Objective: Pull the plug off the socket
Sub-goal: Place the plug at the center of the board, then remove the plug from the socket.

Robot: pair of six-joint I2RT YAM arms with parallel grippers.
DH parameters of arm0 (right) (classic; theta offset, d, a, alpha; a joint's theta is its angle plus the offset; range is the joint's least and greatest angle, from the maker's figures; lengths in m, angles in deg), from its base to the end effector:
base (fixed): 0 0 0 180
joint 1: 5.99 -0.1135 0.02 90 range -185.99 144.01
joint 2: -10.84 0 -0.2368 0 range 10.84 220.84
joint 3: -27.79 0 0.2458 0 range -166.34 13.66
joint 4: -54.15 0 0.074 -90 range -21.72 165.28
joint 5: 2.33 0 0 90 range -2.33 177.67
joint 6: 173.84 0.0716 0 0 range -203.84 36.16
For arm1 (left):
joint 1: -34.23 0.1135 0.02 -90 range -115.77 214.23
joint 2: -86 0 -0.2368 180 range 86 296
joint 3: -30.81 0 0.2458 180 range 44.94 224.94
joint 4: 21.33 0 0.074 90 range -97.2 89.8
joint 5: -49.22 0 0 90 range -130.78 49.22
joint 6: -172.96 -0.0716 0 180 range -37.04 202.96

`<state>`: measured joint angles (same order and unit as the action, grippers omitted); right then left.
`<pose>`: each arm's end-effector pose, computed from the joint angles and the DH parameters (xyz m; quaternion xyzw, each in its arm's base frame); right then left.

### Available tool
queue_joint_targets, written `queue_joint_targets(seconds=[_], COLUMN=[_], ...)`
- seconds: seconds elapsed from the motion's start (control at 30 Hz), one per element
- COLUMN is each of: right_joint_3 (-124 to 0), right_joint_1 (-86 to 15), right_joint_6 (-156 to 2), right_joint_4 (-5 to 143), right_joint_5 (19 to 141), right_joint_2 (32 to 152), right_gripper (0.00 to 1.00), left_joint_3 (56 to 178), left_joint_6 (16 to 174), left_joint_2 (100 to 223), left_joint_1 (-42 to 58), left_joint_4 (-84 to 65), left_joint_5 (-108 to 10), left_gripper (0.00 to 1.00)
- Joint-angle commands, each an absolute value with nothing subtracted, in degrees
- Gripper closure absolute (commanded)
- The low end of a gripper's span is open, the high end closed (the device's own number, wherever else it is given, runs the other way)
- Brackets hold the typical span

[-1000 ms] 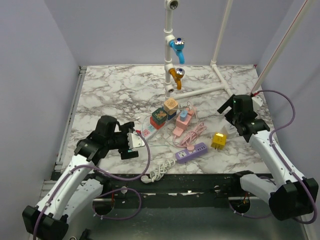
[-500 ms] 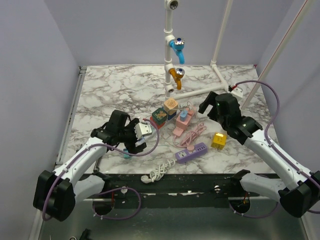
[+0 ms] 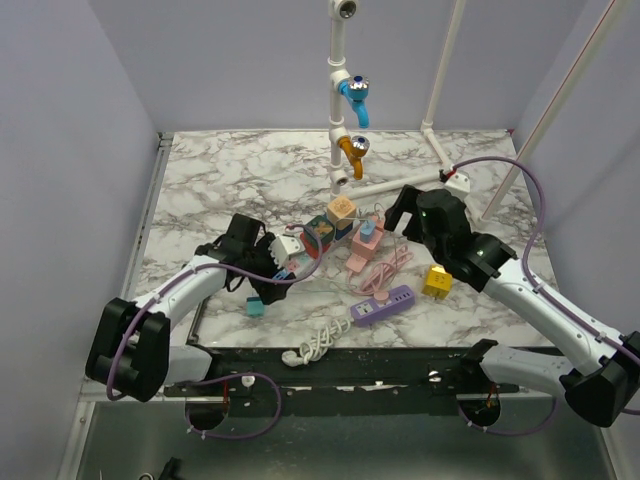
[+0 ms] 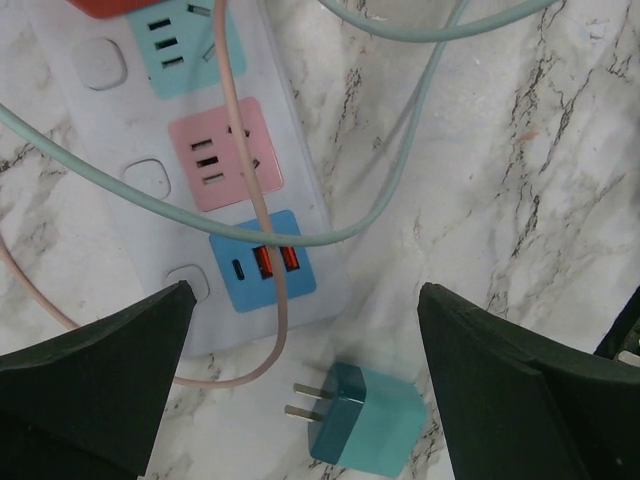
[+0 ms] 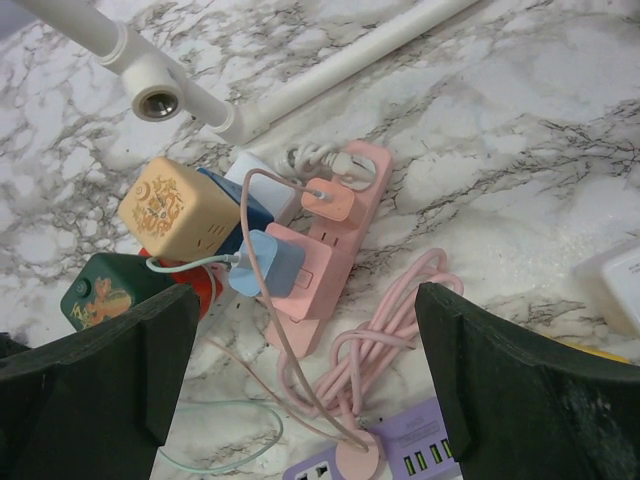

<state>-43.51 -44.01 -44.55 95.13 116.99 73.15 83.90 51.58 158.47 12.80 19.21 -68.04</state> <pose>0.2331 0.1377 0.2893 0.1321 0.8447 0.1202 0.5046 0.2203 -0.1217 0.1386 0.4722 0.8134 -0.2049 0.2710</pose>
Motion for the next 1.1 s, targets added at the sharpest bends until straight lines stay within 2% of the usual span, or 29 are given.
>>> queue_joint_targets(seconds=[0.0,0.13,0.2,0.53,0.83,1.07], right_joint_3=[-45.4,-45.0,-44.8,-46.5,-46.4,-46.2], right_joint_1=[-45.1,-45.7,-46.0,-46.3,-46.4,-46.9], right_joint_6=[-45.7,-44.7,-44.3,-44.9,-45.8,-45.3], right_joint_4=[94.5,94.2,94.3,94.3,94.3,94.4], right_joint_5=[119.6,119.8,119.8,119.6,119.1,119.1], right_joint_2=[73.2,73.0,73.0,74.1,74.2,73.4], right_gripper=[0.03,0.05,0.05,0.06,0.06,0.06], left_joint_3=[85.1,87.3,88.1,89.9,88.6,87.5], left_joint_6=[53.7,55.3,57.0,59.7,60.2,60.1], left_joint_2=[161.8,164.1,164.9,166.3,153.5,159.3], left_joint_1=[13.0,13.0,13.0,12.7,13.3,11.5], left_joint_4=[15.8,15.4,15.6,17.5,19.6,19.5], left_joint_5=[-66.3,-64.1,-62.4,-57.8,-60.4,-56.6], left_gripper=[0.02,0.04,0.02,0.01,0.02,0.02])
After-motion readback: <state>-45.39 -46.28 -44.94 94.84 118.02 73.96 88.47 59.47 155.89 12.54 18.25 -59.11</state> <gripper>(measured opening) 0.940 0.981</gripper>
